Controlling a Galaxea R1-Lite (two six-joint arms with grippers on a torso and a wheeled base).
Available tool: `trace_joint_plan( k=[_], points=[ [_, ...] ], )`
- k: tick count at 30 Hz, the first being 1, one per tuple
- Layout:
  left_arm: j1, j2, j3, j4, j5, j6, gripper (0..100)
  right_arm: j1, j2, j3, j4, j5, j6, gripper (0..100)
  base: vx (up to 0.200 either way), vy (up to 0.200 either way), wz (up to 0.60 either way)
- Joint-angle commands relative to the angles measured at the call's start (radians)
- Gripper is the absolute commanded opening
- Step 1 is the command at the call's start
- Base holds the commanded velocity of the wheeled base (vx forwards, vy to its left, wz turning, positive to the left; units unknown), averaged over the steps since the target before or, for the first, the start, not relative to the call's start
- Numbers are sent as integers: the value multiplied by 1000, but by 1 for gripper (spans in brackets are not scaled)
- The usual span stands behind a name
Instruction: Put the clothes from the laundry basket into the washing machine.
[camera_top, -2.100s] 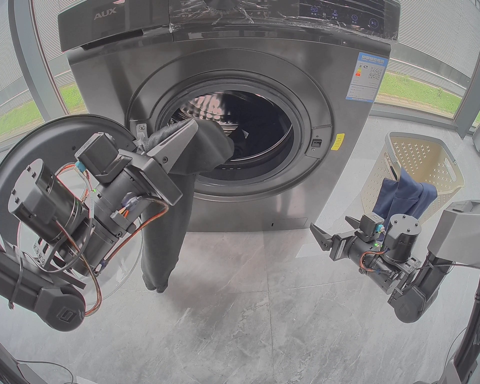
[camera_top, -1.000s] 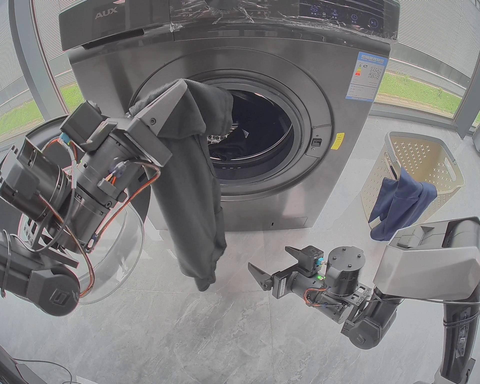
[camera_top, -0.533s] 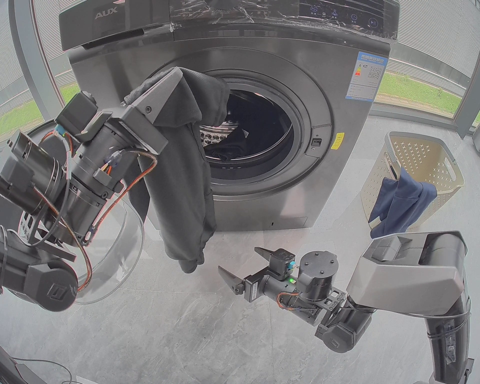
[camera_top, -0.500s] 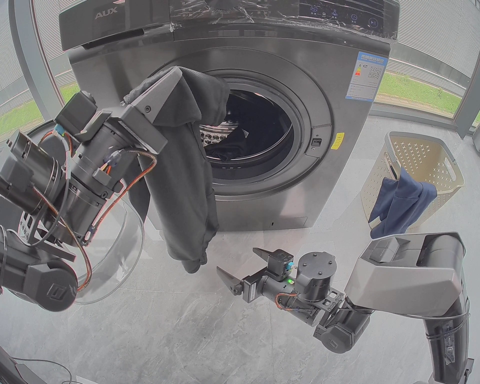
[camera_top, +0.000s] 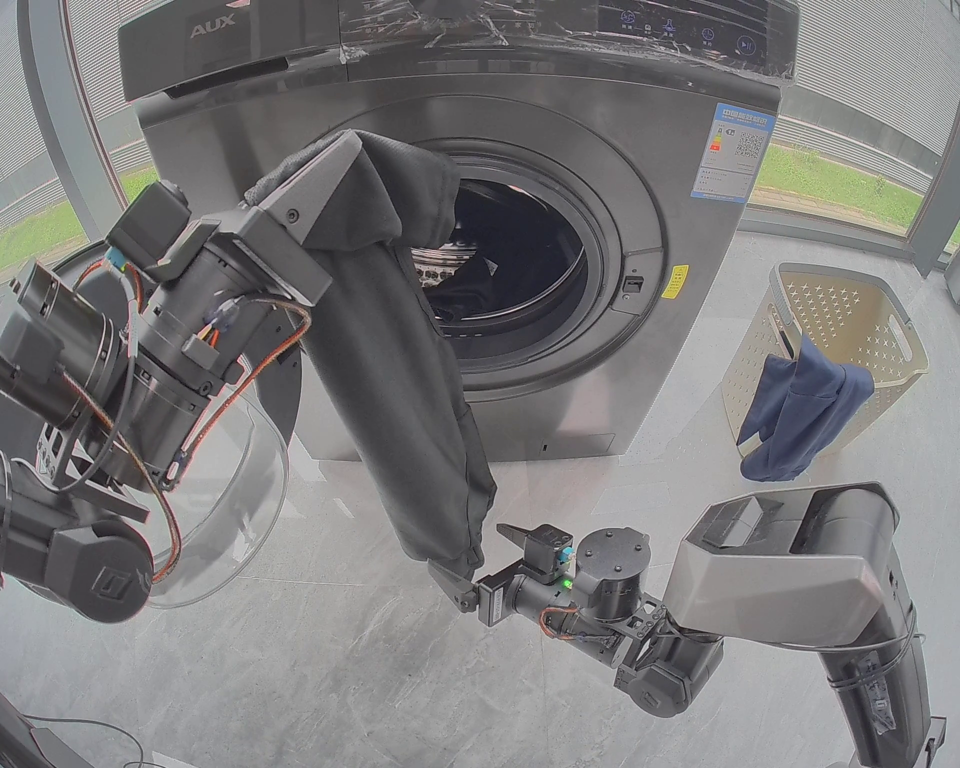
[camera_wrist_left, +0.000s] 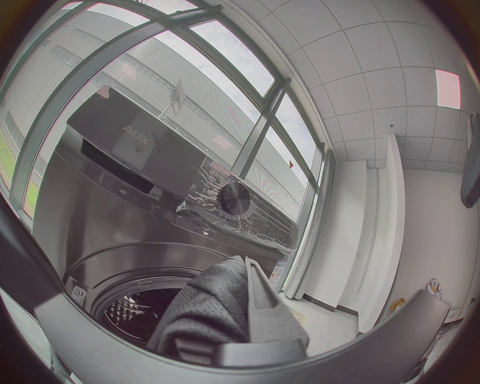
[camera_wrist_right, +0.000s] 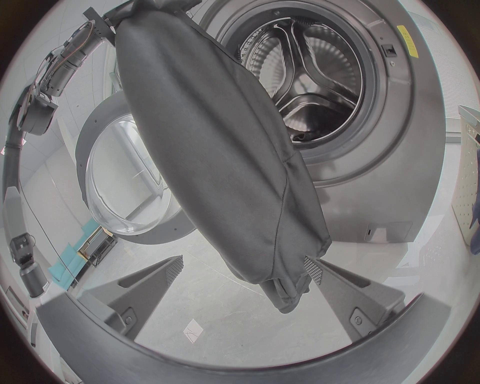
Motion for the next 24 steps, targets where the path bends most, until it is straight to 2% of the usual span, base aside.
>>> trace_joint_plan(
  k=[1, 4, 9, 14, 16, 24],
  points=[
    [0, -1, -1, 0, 1, -1, 0, -3, 31, -4, 1, -2, 1, 100, 0, 0, 0],
    [0, -3, -1, 0, 1, -1, 0, -9, 49, -18, 3, -4, -7, 100, 0, 0, 0],
    [-3, -3, -1, 0, 1, -1, 0, -49, 126, -92, 17, -4, -85, 100, 0, 0, 0],
    [-3, -3, -2, 0, 1, -1, 0, -59, 149, -141, 55, -1, -109, 100, 0, 0, 0],
    [-3, -3, -1, 0, 1, -1, 0, -72, 169, -195, 86, -1, -140, 100, 0, 0, 0],
    [-2, -4, -1, 0, 1, -1, 0, -70, 224, -319, 115, -2, -166, 100, 0, 0, 0]
  ],
)
